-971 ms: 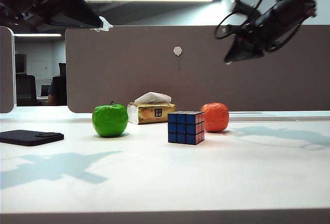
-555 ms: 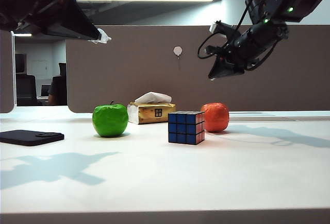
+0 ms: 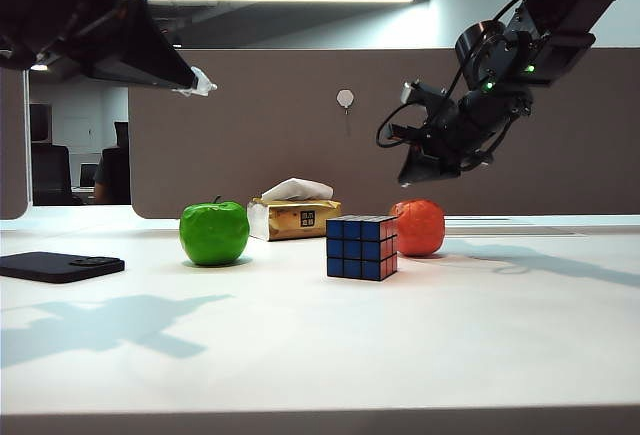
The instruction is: Move all the fruits on the tabletop near the face of the Rubik's cube that has the color most similar to each fruit.
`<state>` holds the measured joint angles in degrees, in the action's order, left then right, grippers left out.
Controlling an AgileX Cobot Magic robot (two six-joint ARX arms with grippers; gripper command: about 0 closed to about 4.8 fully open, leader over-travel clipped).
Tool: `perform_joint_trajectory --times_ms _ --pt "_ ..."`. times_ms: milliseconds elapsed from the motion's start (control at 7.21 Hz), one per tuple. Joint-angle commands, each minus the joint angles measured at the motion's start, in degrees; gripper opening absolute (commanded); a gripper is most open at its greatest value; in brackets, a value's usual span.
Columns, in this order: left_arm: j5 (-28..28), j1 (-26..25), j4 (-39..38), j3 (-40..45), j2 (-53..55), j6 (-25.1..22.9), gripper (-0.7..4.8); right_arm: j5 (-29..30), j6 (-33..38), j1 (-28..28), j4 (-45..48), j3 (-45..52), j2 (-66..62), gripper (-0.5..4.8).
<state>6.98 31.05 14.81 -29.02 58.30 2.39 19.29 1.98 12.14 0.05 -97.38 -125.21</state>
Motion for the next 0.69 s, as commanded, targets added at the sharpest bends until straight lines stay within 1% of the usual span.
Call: perform_joint_trajectory --times_ms 139,277,416,694 --pt "0.1 0.0 1.0 -0.2 2.3 0.0 -0.05 -0.3 0.2 0.7 -1.4 -0.4 -1.1 -0.01" --pt "0.1 0.0 1.9 -0.2 3.0 0.0 -0.05 -0.3 0.2 0.7 -3.7 -0.4 -1.7 -0.01" --pt "0.1 0.0 2.9 -0.2 3.0 -0.1 -0.05 -2.7 0.2 0.7 -9.5 -0.4 -1.7 -0.01" --pt "0.1 0.0 4.0 -0.2 3.0 -0.1 -0.05 -2.6 0.1 0.7 -13.7 -0.4 -1.5 -0.01"
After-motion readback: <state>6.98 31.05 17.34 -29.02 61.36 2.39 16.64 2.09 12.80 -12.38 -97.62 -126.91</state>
